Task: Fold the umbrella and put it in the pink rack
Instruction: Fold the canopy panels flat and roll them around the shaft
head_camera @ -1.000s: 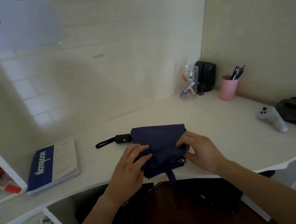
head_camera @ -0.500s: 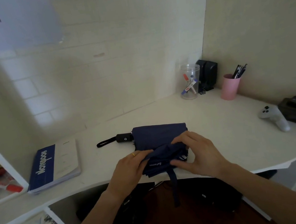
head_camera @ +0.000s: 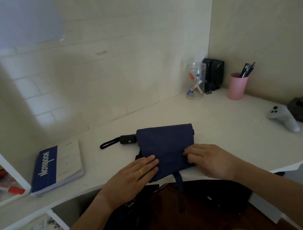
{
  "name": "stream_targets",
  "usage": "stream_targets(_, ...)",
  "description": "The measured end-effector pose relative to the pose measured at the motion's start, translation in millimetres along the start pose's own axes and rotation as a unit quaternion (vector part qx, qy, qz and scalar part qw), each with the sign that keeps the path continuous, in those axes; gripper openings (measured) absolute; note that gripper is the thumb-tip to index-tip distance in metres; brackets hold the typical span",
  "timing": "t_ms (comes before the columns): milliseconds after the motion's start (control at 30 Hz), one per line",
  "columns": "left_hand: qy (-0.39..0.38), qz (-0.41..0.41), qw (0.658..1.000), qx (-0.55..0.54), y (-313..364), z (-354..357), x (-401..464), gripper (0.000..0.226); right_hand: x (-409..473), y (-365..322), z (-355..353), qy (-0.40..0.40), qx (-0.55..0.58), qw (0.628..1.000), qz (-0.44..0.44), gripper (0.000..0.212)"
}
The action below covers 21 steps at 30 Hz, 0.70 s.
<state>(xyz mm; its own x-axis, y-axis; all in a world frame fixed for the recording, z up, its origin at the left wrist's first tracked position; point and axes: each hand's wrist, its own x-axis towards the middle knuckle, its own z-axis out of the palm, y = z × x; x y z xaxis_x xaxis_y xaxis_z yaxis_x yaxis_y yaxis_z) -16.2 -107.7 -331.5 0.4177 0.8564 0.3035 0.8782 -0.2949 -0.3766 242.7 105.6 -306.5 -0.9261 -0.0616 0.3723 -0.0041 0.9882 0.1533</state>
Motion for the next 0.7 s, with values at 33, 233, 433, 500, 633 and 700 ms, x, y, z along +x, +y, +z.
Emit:
stream_targets(33,-0.007,-0.002,1.000,-0.008,-1.1,-0.4,0.1,0.042,1.3,-0.7,-3.9,-0.023,0.031,0.999,0.021,0.011)
stream_targets(233,-0.039,-0.115,0.974,-0.192,-1.2,-32.7,23.2,0.041,37.0,-1.7,-12.9,-0.015,0.120,0.987,0.110,0.023)
stream_targets(433,-0.042,-0.189,0.965,-0.180,-6.5,-23.8,52.9,0.043,20.7,1.7,0.8,-0.087,0.100,0.985,0.111,0.048)
stream_targets(500,-0.050,-0.118,0.988,-0.084,-3.6,-15.9,53.1,0.047,19.4,0.0,4.6,-0.096,0.083,0.987,0.101,0.050)
stream_targets(633,-0.071,-0.070,0.993,-0.070,5.3,-11.6,53.0,0.049,36.7,5.5,-12.3,-0.116,0.155,0.970,0.144,0.040)
stream_targets(700,-0.086,-0.088,0.985,-0.123,6.5,-7.7,52.7,0.051,57.6,24.5,-17.1,-0.018,0.154,0.967,0.204,0.034)
